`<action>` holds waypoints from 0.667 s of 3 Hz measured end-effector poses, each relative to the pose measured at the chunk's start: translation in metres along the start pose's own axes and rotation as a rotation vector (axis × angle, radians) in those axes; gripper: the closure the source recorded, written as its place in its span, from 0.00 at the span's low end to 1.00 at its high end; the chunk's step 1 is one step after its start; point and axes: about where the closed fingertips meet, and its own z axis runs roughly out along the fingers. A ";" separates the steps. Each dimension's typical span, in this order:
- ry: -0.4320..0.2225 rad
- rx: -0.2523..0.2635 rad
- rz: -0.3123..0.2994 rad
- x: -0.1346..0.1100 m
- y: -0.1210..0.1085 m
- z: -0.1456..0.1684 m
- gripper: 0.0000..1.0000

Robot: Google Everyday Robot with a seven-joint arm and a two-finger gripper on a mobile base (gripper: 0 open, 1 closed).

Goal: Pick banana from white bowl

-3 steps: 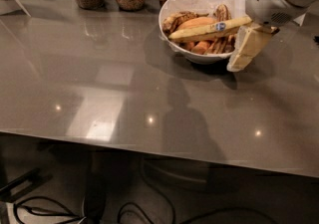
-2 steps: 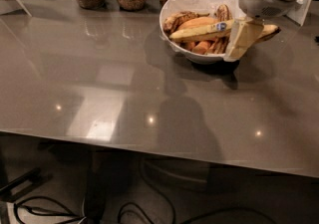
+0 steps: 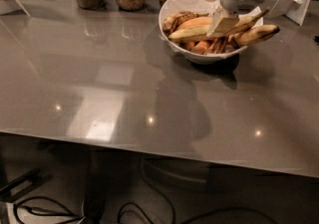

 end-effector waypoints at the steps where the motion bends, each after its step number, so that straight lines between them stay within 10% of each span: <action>1: 0.018 -0.027 -0.001 0.005 0.002 0.024 0.56; 2: 0.029 -0.040 0.001 0.007 0.001 0.028 0.52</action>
Offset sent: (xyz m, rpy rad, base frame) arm 0.0337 -0.0110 -0.0559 -0.0675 0.0938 -0.0436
